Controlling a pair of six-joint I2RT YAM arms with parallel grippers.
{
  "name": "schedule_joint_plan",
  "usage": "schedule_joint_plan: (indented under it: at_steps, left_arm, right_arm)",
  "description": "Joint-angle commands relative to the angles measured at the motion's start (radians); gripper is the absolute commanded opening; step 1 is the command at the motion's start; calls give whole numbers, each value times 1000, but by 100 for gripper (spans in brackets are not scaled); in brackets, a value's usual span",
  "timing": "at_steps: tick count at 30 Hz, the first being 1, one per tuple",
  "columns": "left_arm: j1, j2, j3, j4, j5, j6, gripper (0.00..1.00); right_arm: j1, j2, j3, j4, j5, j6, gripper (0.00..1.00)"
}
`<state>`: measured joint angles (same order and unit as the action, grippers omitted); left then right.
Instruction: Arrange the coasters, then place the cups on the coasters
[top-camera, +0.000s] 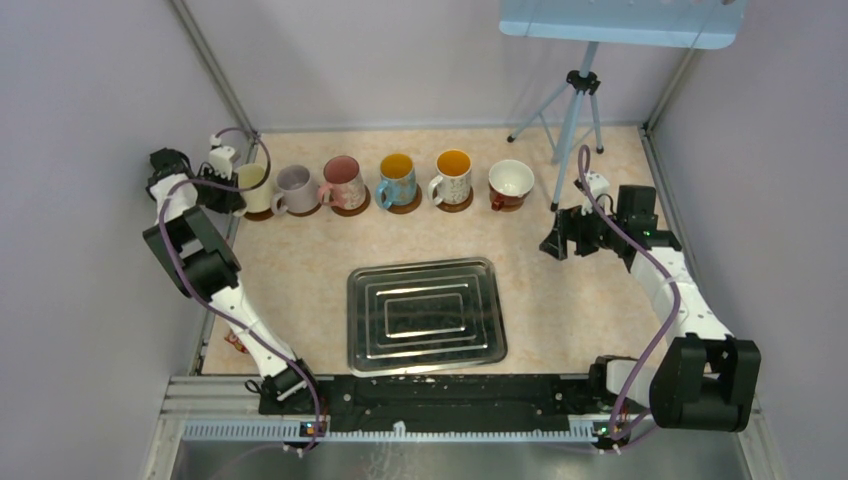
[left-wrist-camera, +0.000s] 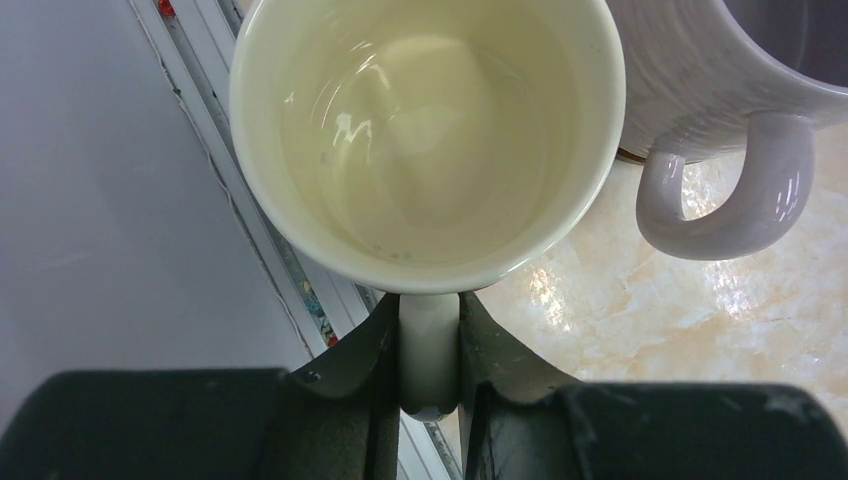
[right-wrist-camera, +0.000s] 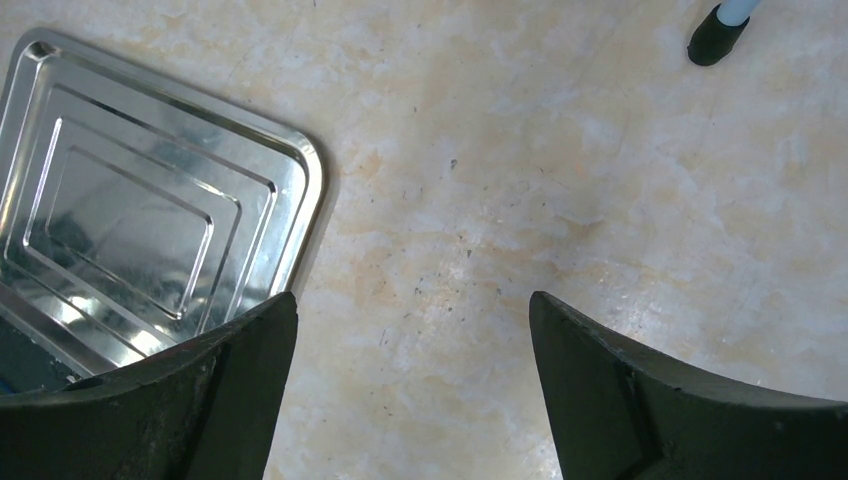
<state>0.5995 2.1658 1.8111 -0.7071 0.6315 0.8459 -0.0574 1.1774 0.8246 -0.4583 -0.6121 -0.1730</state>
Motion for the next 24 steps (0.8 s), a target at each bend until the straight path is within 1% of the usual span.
schedule_joint_plan:
  at_steps: [1,11,24]
  left_arm:
    - [34,3,66,14,78,33,1]
    - [61,2,43,-14,108,56,3]
    - [84,2,28,-34,101,78,3]
  right_arm:
    - [-9,7,-5,19,-14,-14,85]
    - [-9,10,-5,20,-13,-14,85]
    - [-9,13,-4,20,-14,-13,85]
